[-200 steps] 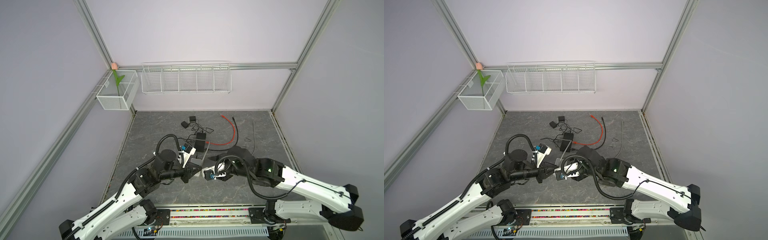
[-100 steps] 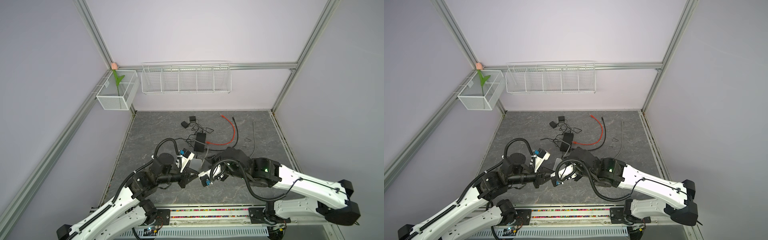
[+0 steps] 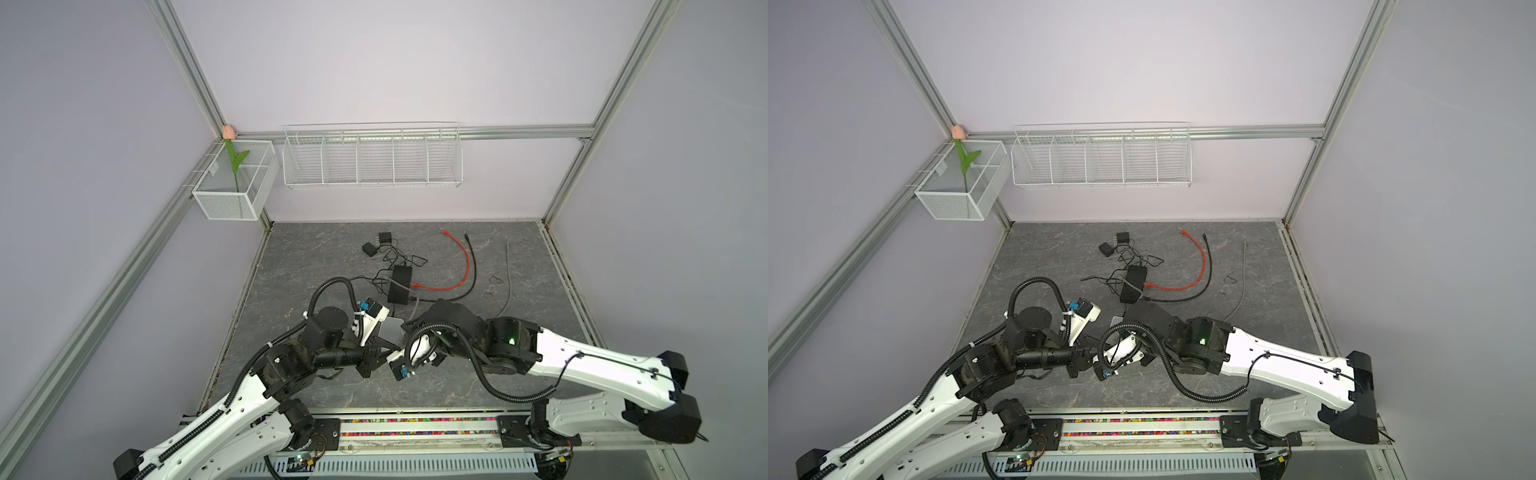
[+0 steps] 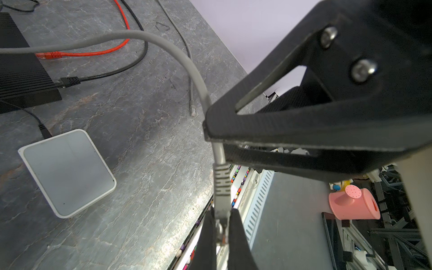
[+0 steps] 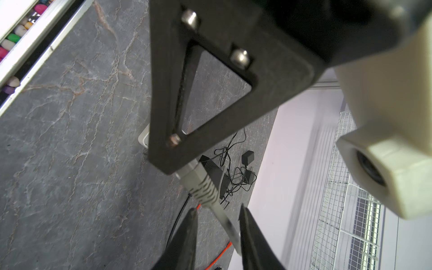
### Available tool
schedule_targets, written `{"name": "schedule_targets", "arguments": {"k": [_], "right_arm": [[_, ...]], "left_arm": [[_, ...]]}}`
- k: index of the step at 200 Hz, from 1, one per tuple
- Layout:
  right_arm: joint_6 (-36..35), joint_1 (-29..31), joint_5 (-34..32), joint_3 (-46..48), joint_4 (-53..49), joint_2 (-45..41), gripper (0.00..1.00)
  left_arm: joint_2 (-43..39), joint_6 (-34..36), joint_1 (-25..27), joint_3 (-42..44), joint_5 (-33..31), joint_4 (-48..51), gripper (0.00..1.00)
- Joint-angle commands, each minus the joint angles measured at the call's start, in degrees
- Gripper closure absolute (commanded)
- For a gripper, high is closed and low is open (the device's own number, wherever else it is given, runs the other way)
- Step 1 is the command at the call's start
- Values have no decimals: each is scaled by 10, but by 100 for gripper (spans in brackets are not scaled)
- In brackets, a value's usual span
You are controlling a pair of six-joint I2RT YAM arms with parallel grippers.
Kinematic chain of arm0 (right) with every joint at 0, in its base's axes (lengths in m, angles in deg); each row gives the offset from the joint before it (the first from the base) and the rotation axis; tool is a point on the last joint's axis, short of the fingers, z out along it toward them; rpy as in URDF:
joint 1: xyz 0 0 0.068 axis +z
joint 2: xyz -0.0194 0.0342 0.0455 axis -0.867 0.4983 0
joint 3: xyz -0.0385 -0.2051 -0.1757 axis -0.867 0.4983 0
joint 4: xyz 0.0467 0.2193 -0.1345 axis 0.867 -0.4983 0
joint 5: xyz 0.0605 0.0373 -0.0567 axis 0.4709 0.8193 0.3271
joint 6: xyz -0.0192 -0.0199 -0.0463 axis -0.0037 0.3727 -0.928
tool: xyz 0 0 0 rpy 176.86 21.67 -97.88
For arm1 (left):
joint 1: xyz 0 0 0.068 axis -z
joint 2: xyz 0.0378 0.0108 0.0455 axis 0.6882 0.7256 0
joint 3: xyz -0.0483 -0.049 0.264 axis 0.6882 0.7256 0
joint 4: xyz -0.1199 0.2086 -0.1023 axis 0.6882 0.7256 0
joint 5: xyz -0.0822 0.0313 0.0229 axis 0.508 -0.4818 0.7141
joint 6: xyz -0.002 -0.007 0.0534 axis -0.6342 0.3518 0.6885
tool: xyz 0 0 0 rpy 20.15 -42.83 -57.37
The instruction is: Insert the plug into the switch port
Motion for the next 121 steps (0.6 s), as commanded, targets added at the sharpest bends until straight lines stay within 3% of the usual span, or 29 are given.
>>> {"name": "schedule_targets", "arguments": {"k": [1,24,58,67,88,94,105,121], "right_arm": [[-5,5,5,-5,8,10,70],[-4,6,1,-6,5,17,75],[6,8,0,-7,3,23,93],[10,9,-2,-8,3,22,93],[30,8,-22,-11,6,20,93],[35,7,-33,-11,6,20,93],[47,6,-56,-13,7,19,93],[71,-6,-94,-17,11,17,93]], "left_arm": [[1,3,-2,2,8,-12,100],[1,5,-2,0,9,-10,100],[0,5,-2,0,1,-2,100],[0,3,-2,-3,-13,4,100],[-7,2,-2,-11,-59,23,55],[-13,1,-2,-15,-78,29,46],[-27,-7,-2,-20,-119,35,36],[-54,-16,-2,-26,-189,45,31]]}}
